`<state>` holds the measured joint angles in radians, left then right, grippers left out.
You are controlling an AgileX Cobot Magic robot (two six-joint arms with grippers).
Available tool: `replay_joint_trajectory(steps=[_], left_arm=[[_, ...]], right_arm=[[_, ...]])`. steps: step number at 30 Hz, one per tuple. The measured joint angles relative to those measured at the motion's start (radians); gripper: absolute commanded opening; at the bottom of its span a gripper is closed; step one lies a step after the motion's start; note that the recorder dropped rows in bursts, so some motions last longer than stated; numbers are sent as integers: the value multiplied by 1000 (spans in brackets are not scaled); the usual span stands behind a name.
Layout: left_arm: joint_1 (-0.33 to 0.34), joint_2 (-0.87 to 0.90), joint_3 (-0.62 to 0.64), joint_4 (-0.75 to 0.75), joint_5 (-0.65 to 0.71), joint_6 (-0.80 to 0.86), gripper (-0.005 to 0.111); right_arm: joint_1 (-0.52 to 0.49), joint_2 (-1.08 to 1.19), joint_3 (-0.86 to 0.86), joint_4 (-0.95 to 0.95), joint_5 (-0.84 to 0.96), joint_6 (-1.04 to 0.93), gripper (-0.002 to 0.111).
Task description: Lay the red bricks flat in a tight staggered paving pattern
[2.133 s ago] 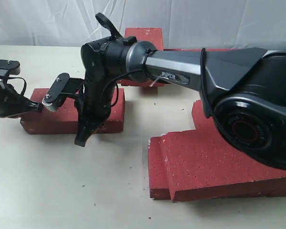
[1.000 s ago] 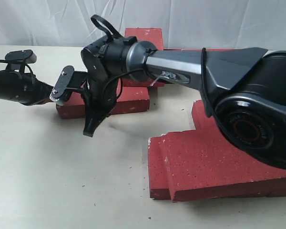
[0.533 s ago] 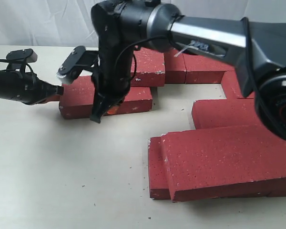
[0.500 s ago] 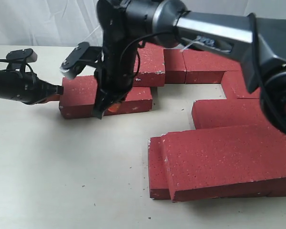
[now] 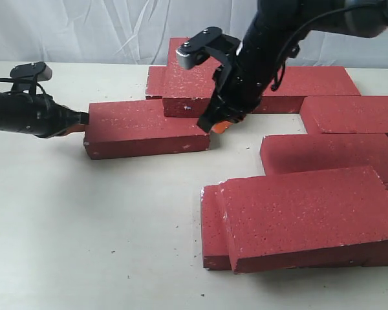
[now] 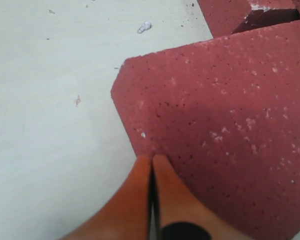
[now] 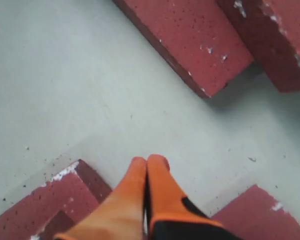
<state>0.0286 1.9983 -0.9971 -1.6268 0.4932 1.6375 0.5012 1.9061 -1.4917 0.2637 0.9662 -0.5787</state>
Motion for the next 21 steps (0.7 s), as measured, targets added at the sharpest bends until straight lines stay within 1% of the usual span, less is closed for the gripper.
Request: replay_joint_trajectory(steps=[7, 11, 16, 21], left_arm=[[-38, 41, -28, -42, -19, 42, 0], [-40, 68, -48, -53, -23, 44, 0], [-46, 71, -77, -71, -23, 45, 0], [-85, 71, -89, -91, -26, 57, 0]], right_arm=[[-31, -164, 198, -23, -140, -23, -1], [-81, -203, 274, -47, -240, -27, -1], [-150, -205, 349, -55, -333, -38, -1], [-168, -205, 356, -47, -388, -46, -1]])
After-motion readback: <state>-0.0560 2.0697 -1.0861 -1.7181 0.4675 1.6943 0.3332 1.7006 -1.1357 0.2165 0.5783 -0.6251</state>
